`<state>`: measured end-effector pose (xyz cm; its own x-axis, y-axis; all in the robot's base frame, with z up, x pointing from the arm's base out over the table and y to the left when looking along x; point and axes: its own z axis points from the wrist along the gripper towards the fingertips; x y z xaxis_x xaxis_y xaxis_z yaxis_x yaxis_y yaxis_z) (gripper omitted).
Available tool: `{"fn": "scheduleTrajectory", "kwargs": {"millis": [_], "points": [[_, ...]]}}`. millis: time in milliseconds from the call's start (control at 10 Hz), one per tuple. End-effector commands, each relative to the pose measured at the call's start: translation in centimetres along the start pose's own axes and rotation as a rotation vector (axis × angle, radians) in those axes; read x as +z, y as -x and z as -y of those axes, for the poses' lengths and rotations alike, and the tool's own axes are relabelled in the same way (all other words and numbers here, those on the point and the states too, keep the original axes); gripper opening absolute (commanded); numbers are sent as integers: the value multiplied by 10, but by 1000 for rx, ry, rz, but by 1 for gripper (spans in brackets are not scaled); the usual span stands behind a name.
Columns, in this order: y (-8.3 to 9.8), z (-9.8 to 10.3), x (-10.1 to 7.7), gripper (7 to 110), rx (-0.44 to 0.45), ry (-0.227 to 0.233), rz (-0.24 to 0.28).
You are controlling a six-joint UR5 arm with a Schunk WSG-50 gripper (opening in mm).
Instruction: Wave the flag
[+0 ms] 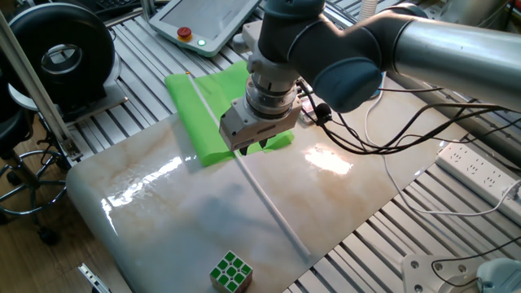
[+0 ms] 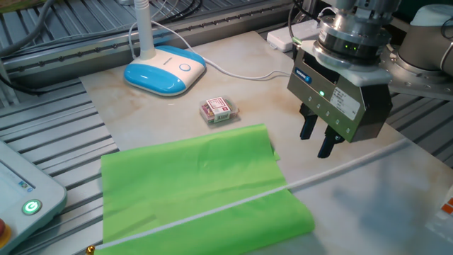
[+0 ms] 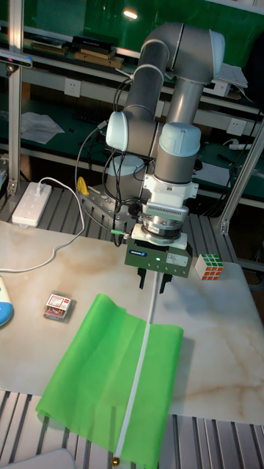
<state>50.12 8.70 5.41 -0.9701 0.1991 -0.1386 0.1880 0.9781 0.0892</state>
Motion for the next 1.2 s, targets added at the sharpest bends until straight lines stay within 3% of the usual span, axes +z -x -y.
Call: {"fn": "scheduleTrajectory", "kwargs": {"millis": [0,1100], "points": [[-1,0,-1,44,9,6,-7],[-8,5,-4,44,20,-8,-38]]}}
